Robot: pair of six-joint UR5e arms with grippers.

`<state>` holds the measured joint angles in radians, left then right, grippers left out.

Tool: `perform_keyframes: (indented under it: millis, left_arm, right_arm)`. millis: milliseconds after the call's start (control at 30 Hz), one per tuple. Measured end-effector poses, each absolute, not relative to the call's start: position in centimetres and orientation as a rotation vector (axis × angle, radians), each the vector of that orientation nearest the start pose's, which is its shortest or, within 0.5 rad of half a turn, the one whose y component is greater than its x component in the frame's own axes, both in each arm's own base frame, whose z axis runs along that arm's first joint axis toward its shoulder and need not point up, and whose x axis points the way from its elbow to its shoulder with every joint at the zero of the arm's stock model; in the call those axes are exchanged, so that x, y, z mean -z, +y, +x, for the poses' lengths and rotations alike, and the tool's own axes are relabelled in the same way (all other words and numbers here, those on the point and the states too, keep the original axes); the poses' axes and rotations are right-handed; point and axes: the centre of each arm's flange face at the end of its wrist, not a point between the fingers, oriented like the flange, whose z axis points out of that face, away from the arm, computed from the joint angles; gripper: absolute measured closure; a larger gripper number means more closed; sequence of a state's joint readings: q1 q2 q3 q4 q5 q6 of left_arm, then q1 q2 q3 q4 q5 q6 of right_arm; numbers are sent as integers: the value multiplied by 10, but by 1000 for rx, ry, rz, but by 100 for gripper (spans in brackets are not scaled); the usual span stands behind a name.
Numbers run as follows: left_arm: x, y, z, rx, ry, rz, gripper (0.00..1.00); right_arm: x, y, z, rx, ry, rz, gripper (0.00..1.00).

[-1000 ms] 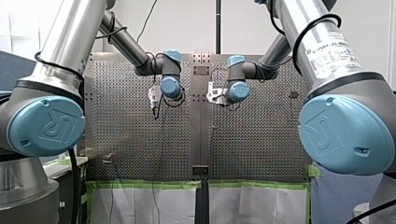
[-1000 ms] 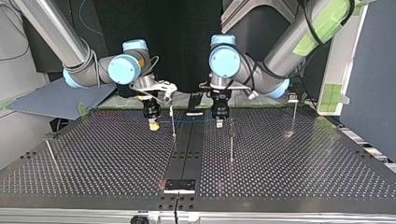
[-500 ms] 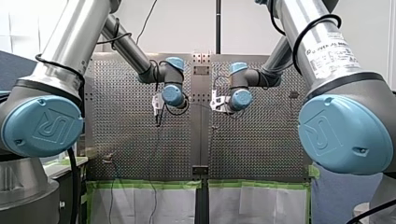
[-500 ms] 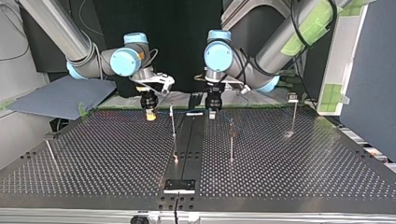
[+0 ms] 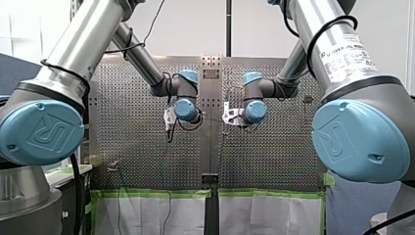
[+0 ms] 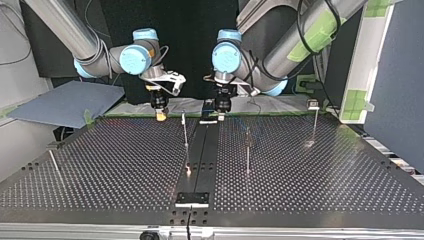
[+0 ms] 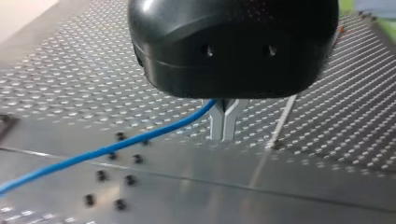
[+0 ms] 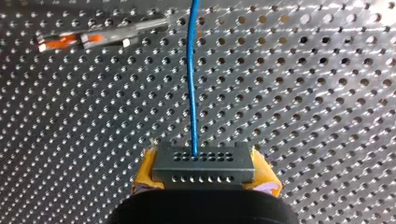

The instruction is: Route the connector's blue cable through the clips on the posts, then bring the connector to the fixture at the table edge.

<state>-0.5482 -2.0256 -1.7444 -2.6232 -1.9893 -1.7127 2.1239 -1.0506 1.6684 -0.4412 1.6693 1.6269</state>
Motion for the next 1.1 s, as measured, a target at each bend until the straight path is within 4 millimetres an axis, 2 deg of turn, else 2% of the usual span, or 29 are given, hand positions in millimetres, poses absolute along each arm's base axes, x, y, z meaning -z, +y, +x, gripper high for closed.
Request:
perform_keyframes:
  millis: [167, 533, 633, 867, 1000, 1100]
  left_arm:
    - [-195, -389, 446, 175, 1680, 28, 100]
    - [-189, -392, 440, 184, 1680, 33, 100]
    - [-187, -391, 439, 181, 1681, 31, 100]
    - [-183, -387, 438, 177, 1679, 24, 100]
    - [-180, -386, 438, 175, 1682, 25, 100]
    - [-170, -386, 439, 171, 1696, 34, 100]
  right_arm:
    - [-184, -455, 421, -1436, -1099, 1673, 100]
    - [-168, -458, 406, -1423, -1106, 1642, 100]
    - [-159, -459, 403, -1411, -1113, 1647, 100]
    - [-125, -460, 396, -1354, -1145, 1691, 100]
    - [-120, -463, 393, -1348, -1148, 1687, 100]
    - [-120, -467, 390, -1353, -1145, 1674, 100]
